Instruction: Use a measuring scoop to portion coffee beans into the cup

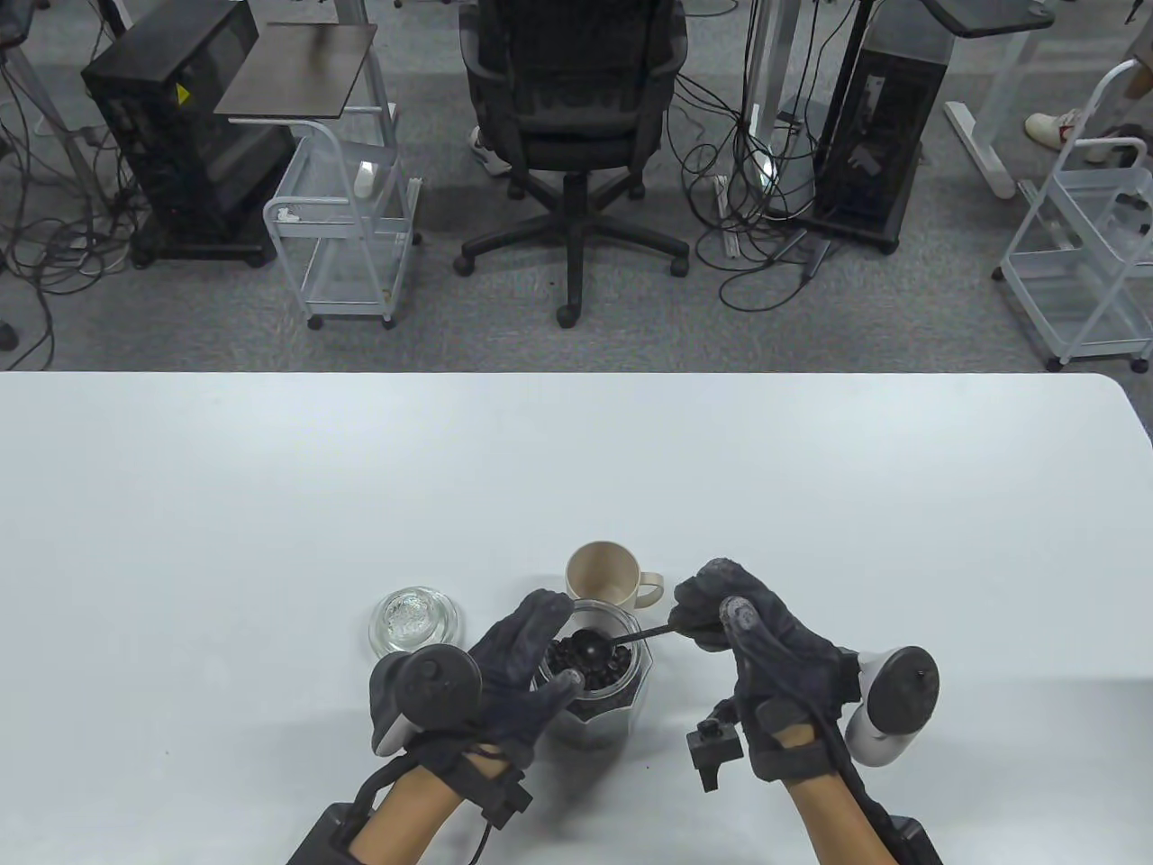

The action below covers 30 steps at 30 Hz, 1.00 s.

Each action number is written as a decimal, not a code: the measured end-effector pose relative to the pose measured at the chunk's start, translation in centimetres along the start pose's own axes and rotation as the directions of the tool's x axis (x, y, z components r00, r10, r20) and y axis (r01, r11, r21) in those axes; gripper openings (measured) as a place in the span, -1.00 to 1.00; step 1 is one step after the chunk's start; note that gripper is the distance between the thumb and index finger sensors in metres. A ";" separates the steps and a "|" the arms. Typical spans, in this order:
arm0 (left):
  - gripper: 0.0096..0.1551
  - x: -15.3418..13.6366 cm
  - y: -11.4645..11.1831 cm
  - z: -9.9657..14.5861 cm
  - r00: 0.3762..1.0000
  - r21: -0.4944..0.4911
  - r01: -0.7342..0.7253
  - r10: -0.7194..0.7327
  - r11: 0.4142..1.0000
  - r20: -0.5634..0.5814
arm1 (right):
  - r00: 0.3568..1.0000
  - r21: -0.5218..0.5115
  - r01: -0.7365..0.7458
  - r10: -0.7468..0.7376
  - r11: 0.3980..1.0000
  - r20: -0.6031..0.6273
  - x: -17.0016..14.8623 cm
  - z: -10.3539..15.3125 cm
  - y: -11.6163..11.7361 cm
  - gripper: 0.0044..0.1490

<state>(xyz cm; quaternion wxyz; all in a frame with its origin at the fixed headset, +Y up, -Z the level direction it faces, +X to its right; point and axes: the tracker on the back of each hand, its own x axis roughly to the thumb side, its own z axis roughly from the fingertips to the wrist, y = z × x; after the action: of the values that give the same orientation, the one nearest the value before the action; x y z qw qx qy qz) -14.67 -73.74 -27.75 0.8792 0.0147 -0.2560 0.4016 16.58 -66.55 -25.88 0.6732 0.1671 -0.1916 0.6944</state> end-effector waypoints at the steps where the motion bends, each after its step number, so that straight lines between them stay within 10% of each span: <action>1: 0.02 0.0 0.0 0.0 1.000 0.000 -0.002 0.002 1.000 0.000 | 1.000 0.010 -0.017 0.017 1.000 0.008 0.0 0.0 0.2 -0.42; 18: 0.02 0.0 -0.1 0.0 1.000 -0.001 -0.012 0.012 1.000 0.003 | 0.950 0.217 -0.312 0.296 0.925 0.104 -1.2 0.5 4.1 -0.48; 30: 0.02 -0.1 -0.1 0.0 1.000 0.000 -0.011 0.011 1.000 0.003 | 0.917 0.022 0.023 -0.013 0.999 -0.398 -5.0 0.6 1.9 -0.47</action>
<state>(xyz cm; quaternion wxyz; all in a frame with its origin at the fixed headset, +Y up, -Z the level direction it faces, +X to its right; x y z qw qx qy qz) -14.63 -73.86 -27.75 0.8766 0.0141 -0.2574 0.4063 14.87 -71.24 -27.86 0.7022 0.0330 -0.0400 0.7101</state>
